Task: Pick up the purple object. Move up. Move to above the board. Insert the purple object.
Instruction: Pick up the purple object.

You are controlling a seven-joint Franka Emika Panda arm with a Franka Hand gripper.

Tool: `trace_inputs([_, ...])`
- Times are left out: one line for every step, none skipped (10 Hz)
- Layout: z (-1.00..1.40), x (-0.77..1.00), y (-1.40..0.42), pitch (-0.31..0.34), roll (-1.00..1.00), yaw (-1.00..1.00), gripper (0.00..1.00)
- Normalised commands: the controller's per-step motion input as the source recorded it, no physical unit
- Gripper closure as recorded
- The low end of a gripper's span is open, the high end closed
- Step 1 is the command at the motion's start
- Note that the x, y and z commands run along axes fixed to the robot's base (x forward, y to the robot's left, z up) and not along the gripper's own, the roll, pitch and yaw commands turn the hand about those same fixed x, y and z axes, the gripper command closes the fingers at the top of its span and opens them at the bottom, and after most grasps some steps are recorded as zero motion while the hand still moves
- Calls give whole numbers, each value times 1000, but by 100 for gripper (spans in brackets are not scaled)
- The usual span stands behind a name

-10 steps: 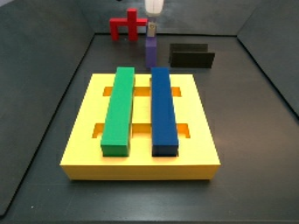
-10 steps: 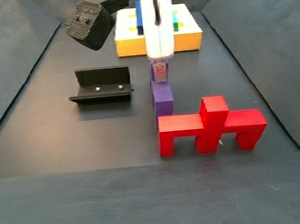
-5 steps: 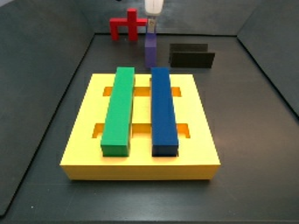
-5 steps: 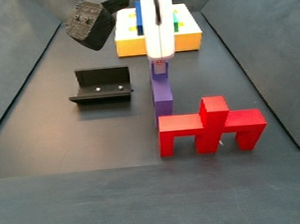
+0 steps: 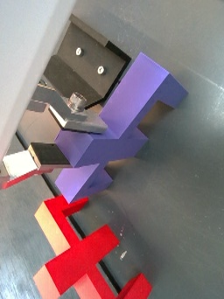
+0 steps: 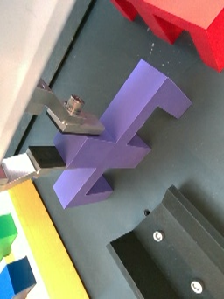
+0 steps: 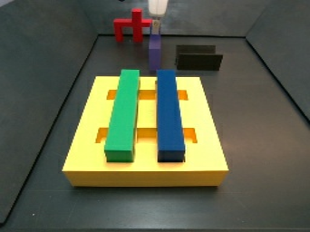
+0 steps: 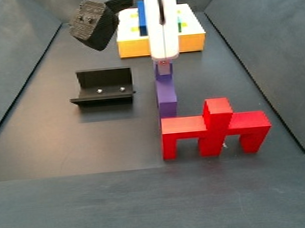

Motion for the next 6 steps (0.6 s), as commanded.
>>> trace_inputs([0, 0, 0, 0, 0, 0, 100])
trace_inputs([0, 0, 0, 0, 0, 0, 100])
trace_inputs([0, 0, 0, 0, 0, 0, 100])
trace_inputs([0, 0, 0, 0, 0, 0, 100])
trace_inputs([0, 0, 0, 0, 0, 0, 100])
trace_inputs([0, 0, 0, 0, 0, 0, 100])
